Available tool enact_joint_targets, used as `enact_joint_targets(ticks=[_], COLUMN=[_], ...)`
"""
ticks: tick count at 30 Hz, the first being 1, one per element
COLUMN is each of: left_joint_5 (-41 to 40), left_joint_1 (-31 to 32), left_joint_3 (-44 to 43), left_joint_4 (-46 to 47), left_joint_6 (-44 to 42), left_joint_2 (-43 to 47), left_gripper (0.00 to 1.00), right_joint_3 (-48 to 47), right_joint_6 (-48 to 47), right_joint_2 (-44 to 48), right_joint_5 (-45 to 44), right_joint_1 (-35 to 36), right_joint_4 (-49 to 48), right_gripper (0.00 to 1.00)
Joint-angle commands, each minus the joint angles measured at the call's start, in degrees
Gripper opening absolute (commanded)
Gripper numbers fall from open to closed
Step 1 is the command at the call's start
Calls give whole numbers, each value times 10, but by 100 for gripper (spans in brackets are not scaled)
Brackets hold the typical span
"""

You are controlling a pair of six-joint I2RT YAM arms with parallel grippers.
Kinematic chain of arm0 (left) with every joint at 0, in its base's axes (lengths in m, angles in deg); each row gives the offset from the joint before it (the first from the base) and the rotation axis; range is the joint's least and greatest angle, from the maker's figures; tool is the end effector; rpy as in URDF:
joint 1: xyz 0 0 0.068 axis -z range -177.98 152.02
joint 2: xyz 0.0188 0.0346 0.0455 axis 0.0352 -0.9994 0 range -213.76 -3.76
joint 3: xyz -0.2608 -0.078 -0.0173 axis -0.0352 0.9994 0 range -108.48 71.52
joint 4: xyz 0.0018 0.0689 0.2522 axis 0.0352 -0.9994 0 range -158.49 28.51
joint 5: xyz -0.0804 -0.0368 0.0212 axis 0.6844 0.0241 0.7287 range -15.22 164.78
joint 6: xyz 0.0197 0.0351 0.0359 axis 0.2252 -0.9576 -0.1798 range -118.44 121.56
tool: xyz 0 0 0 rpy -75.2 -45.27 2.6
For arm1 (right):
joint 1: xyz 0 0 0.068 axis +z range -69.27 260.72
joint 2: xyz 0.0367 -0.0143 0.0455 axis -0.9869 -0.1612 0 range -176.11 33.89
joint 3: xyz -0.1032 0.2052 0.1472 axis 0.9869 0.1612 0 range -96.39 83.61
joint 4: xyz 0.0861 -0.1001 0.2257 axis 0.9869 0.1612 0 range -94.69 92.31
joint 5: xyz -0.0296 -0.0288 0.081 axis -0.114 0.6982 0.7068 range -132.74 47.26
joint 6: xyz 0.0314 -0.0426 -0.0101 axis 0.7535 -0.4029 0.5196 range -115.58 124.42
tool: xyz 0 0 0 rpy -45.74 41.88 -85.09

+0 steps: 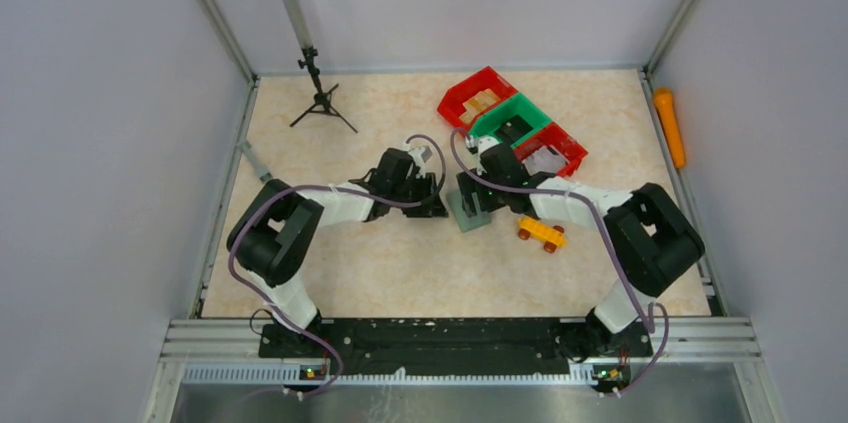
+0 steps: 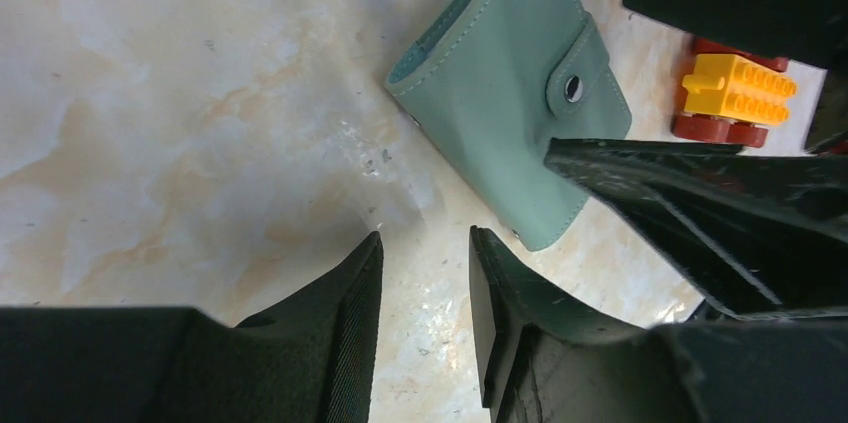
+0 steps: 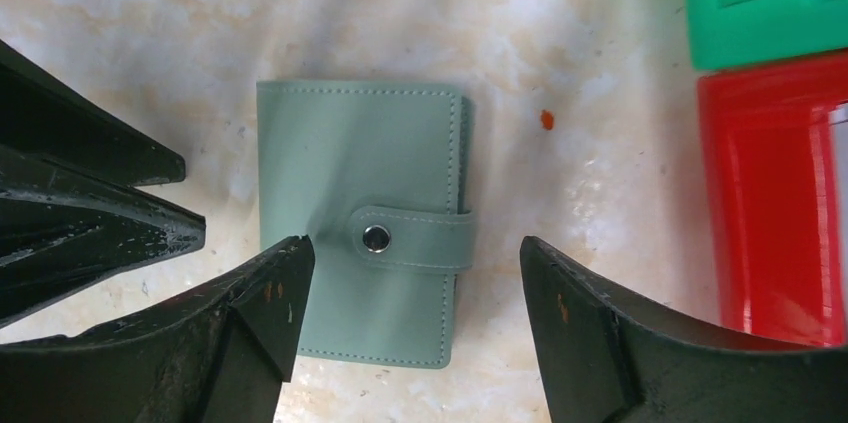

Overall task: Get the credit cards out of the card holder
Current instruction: Open the card holder at the center of the board.

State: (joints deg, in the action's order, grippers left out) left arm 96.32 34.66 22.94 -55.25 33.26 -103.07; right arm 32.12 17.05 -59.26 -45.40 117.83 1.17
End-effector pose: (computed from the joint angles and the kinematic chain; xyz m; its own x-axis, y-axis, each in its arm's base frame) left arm 0.2798 -0.1948 0.1472 -0.8815 -0.0157 -0.4718 0.3045 0.7448 -0.5938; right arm 0.2653 0.1987 0.1783 -0.7002 -0.2560 -0.6665 -0.4352 0.8931 0.1141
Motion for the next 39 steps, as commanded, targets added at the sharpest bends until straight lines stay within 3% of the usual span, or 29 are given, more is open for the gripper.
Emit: enact_joint_targets(ticks=[1, 4, 11, 18, 26, 34, 37, 39], left_joint_5=[23, 25, 45, 84, 123, 129, 126, 122], left_joint_1=[-2, -2, -4, -18, -39, -58, -63, -64], left_joint_3=[-6, -12, -27, -34, -28, -4, 2, 3], left_joint_4=[20, 14, 13, 25, 55, 89, 92, 89], left_joint_6=[9, 10, 15, 36, 65, 77, 78, 76], left_joint_2=[-12, -19, -45, -74, -95, -78, -72, -71], left_gripper=[41, 41, 43, 45, 41, 8, 0, 0], right_joint_3=[-31, -44, -41, -40, -37, -38, -42, -40], right_joint_6=[3, 2, 5, 14, 21, 23, 25, 27], right_joint_2=[-24, -45, -40, -43, -47, -47, -44, -37], right_joint_5=[34, 32, 30, 60, 129, 111, 62, 13], right_joint_1=[7, 7, 7, 7, 7, 7, 7, 7], right_joint_4=[5, 19, 10, -2, -26, -21, -7, 2], right_gripper=[76, 69, 39, 29, 29, 30, 43, 54])
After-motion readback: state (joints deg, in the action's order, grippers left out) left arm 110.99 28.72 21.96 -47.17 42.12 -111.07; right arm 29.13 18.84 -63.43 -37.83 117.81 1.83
